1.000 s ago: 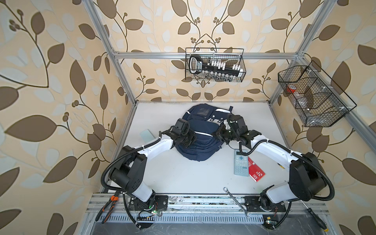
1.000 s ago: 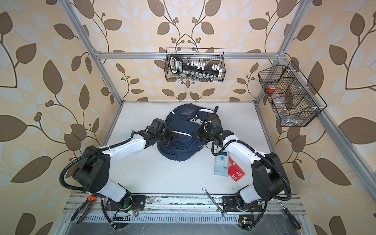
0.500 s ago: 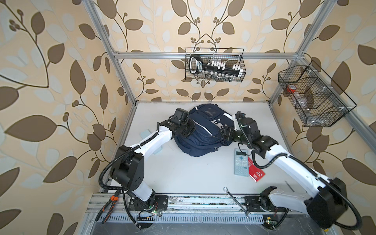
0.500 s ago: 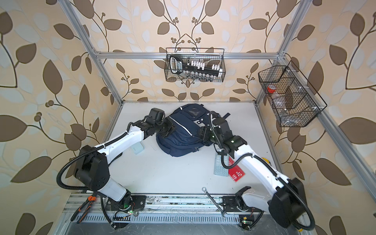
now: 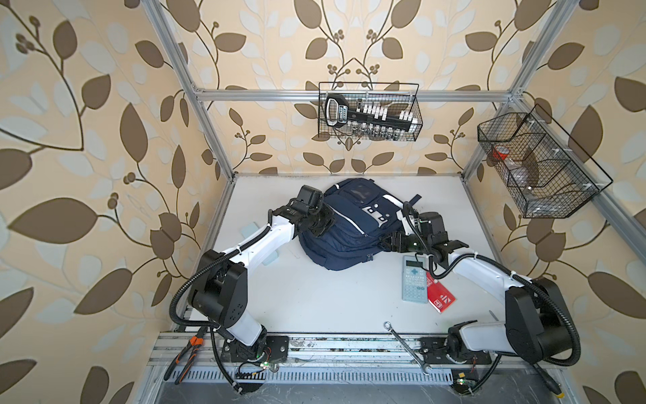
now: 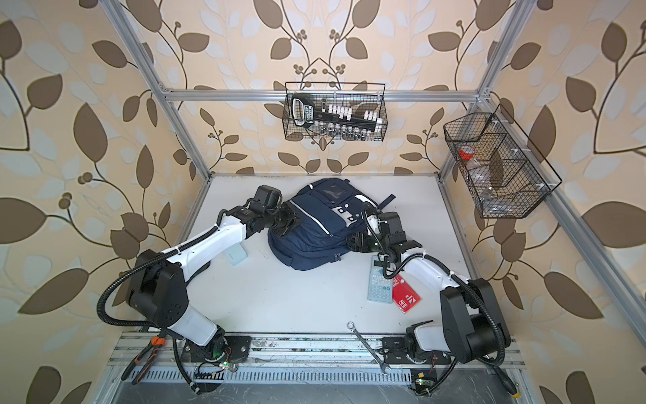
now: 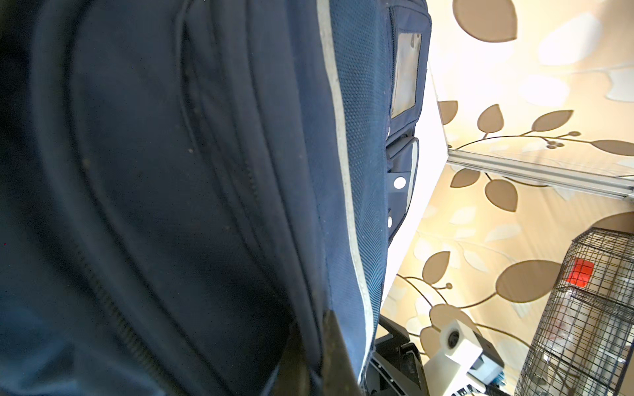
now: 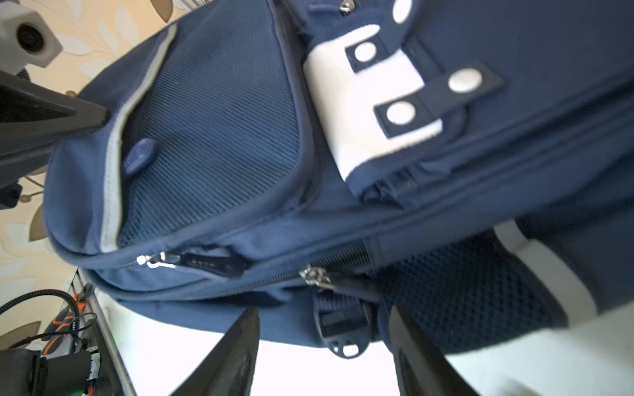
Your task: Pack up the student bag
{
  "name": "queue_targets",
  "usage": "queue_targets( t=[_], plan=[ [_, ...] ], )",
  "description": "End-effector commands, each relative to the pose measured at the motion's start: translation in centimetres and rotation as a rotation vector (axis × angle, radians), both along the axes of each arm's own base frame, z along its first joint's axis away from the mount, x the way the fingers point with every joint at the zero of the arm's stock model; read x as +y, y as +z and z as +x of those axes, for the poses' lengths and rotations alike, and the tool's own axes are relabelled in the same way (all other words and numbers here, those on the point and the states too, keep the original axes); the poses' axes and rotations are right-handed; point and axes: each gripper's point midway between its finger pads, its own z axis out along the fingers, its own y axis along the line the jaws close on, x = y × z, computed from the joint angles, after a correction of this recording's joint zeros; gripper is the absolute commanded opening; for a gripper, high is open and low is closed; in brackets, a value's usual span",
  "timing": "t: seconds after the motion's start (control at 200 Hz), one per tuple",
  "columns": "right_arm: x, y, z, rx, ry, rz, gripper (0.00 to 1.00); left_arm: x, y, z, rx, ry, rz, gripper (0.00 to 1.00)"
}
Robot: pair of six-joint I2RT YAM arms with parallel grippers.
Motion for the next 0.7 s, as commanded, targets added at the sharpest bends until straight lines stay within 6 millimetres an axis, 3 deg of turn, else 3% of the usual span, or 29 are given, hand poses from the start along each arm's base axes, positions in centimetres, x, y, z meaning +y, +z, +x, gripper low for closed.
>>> queue_targets(
  t=[0.0, 0.135, 0.22, 0.355, 0.42, 0.495, 0.63, 0.695],
  plan=[
    [0.2, -0.2, 0.8, -0.038, 0.035, -0.031, 0.62, -1.0, 5.3, 1.6, -0.129, -0.026, -0.097, 0.00],
    [-0.8, -2.3, 1.1, -0.011, 0.002, -0.099, 0.60, -1.0, 5.5, 1.7, -0.128, -0.026, -0.110, 0.00],
    [-0.9, -2.5, 1.5, -0.019, -0.013, -0.106, 0.57, -1.0, 5.8, 1.7, -0.130, -0.027, -0.112, 0.00],
    [-0.3, -2.3, 2.4, -0.031, 0.010, -0.105, 0.46, -1.0, 5.6, 1.7, -0.120, -0.032, -0.118, 0.00],
    [0.1, -2.3, 2.7, -0.033, 0.033, -0.101, 0.33, -1.0, 5.4, 1.7, -0.113, -0.031, -0.121, 0.00],
    [0.4, -2.2, 2.8, -0.041, 0.053, -0.096, 0.27, -0.9, 5.3, 1.7, -0.109, -0.029, -0.123, 0.00],
    [0.7, -1.9, 2.8, -0.060, 0.076, -0.091, 0.25, -0.8, 5.0, 1.9, -0.100, -0.034, -0.125, 0.00],
    [0.9, -1.8, 2.8, -0.063, 0.083, -0.089, 0.29, -0.8, 4.7, 2.0, -0.092, -0.037, -0.125, 0.00]
  ],
)
